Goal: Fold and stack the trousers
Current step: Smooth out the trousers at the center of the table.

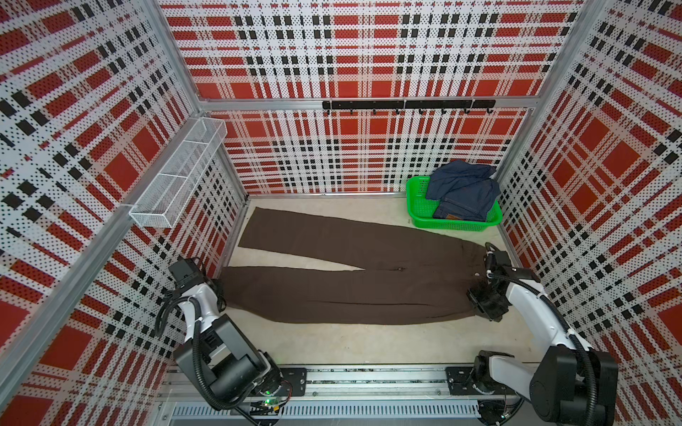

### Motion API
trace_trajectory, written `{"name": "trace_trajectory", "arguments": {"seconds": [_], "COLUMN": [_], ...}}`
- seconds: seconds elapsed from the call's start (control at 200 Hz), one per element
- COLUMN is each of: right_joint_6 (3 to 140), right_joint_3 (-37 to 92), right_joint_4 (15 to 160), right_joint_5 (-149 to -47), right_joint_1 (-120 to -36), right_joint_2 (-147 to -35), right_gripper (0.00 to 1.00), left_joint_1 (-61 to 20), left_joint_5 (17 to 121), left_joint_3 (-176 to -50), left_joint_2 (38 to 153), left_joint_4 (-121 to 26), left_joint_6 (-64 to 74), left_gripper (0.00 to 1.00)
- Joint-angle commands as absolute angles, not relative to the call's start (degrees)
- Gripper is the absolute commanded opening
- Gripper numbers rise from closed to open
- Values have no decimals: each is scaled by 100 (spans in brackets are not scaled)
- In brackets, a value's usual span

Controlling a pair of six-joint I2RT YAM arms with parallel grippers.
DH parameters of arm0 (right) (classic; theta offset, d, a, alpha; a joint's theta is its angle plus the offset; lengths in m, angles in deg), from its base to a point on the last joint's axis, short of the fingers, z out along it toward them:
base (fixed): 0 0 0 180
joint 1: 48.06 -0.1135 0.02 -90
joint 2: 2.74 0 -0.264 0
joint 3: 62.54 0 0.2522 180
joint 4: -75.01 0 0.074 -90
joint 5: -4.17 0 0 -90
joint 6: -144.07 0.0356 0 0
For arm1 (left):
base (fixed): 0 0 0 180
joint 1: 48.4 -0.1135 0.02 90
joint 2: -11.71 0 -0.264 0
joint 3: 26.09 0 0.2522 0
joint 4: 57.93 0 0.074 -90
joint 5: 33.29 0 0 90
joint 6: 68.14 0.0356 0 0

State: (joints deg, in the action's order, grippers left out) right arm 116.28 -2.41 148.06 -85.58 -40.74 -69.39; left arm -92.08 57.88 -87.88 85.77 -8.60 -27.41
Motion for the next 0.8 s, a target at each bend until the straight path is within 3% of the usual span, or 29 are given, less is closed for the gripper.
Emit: {"name": "trace_trajectory", "arguments": {"seconds": [0.0,0.296,0.797], "right_joint_6": [11512,11271,11064], "right_joint_3": [412,1796,-535], "right_joint_4": [14737,14871,15110], "right_joint_5": [-8332,-8539,-8056], "right_joint_1": [-3759,-3221,-2837], "right_joint_2": [-7012,-7328,-6323], "right_gripper": [0,0,0], "left_joint_1": [-9231,-9012,-9863], "left_joint_5": [6029,6187,5501], "left_joint_3": [-9237,-10322,-8403], "left_joint_2": [8722,9070,7825], "left_joint_4": [-970,-593,-392], "left_joint_6": [-2753,-2879,-2276], "left_gripper": [0,0,0]}}
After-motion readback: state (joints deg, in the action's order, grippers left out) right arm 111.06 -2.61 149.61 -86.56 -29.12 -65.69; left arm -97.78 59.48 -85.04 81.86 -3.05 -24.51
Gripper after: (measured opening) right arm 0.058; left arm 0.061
